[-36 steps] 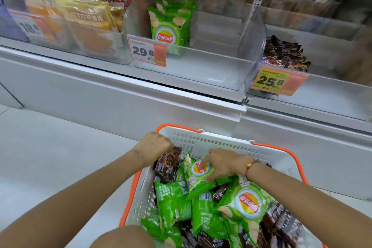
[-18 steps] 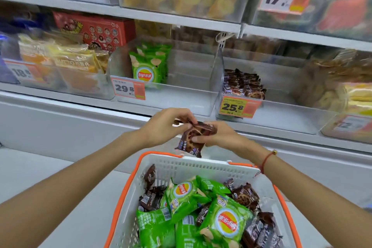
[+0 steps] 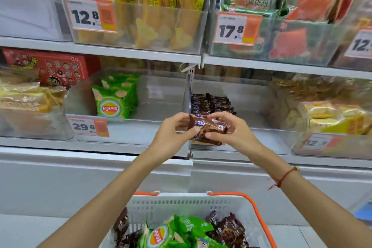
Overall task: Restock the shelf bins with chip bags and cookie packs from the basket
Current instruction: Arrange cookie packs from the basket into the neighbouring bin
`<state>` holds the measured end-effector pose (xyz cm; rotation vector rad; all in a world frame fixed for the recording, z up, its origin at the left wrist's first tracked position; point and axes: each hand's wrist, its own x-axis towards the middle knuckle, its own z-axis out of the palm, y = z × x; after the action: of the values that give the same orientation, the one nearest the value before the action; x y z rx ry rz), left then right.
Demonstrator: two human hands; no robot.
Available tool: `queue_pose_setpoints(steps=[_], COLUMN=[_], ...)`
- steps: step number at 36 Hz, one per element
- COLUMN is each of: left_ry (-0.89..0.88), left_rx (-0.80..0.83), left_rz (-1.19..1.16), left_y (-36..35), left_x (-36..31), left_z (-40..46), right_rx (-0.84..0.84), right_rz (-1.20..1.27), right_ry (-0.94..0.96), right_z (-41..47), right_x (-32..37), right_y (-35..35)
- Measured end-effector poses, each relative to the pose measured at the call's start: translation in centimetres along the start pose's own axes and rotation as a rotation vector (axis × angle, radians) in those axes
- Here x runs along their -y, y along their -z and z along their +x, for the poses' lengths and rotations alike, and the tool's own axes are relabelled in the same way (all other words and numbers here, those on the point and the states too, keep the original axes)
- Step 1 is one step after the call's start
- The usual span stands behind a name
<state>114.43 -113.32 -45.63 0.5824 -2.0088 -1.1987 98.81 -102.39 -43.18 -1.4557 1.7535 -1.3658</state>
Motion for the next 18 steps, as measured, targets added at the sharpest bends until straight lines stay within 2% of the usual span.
queue_pose_setpoints(steps=[4,8,10,12,15,18], left_ry=[-0.053,-0.060,-0.047,-0.004,0.036,0.022], left_rx=[-0.008,-0.127,-0.164,-0.134,-0.023,0.043], left_rz=[-0.050,0.069,0.134,0.206,0.288,0.306], left_y=[-0.6,-0.5,-0.3,0.0,0.2,0.3], left_x=[-0.1,0.5,1.0,1.6,2.5,3.0], left_z=[1.8,3.4,4.0,4.4,4.6,4.7], right_rx=[0.039,-0.054,-0.138,-0.177,-0.083,0.075], right_rz=[-0.011,-0.116,-0.255,-0.462,-0.824,-1.024], right_ry=[0.022,-0.009,-0.020,-0.042,-0.111,-0.179], right_z=[1.2,3.5,5.3,7.1,9.3,10.8], right_x=[0.2,-0.6,-1.8,-3.0,-4.3,-5.4], right_y=[2.5,6.2,8.5,10.6,12.0,11.7])
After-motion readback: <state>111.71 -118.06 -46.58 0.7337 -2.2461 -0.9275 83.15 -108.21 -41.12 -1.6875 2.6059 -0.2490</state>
